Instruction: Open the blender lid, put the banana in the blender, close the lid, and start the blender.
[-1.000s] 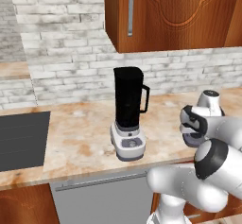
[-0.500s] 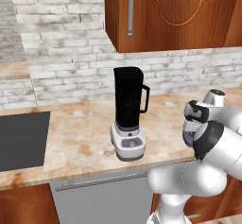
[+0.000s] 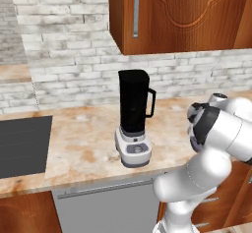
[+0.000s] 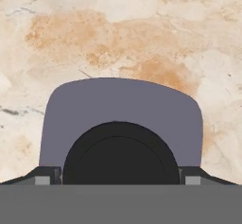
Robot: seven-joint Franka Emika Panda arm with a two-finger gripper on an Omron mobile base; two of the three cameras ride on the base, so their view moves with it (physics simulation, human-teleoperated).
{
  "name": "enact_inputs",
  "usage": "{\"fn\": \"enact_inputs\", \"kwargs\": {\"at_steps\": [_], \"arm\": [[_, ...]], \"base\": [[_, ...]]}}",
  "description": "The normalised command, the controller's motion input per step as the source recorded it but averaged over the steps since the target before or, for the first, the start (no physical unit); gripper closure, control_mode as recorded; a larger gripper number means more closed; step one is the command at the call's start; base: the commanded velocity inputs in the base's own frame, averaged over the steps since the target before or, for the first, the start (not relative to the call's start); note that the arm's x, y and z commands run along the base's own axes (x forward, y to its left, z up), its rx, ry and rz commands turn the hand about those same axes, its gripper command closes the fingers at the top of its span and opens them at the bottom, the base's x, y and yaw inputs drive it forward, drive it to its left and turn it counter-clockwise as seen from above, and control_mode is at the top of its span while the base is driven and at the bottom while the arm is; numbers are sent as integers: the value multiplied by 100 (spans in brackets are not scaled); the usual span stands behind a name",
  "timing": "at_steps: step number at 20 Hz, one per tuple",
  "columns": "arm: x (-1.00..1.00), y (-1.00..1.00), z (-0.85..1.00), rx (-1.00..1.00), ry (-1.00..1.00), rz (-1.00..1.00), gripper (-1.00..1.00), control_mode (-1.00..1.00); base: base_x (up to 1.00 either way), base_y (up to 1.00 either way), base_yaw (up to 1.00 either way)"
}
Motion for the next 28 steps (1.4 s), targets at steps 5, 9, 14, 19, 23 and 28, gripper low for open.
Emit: {"fn": "enact_inputs", "kwargs": {"at_steps": [5, 9, 14, 19, 23, 28], "arm": [[8, 0, -47, 0, 8, 0, -100, -100], [-10, 12, -61, -1, 4, 0, 100, -100], [-26, 18, -19, -2, 1, 0, 100, -100], [-15, 1, 52, 0, 0, 0, 100, -100], [-12, 0, 100, 0, -4, 0, 100, -100], [-24, 15, 100, -1, -7, 0, 100, -100]], "base": [[0, 0, 0], [0, 0, 0], [0, 0, 0], [0, 0, 0], [0, 0, 0], [0, 0, 0]]}}
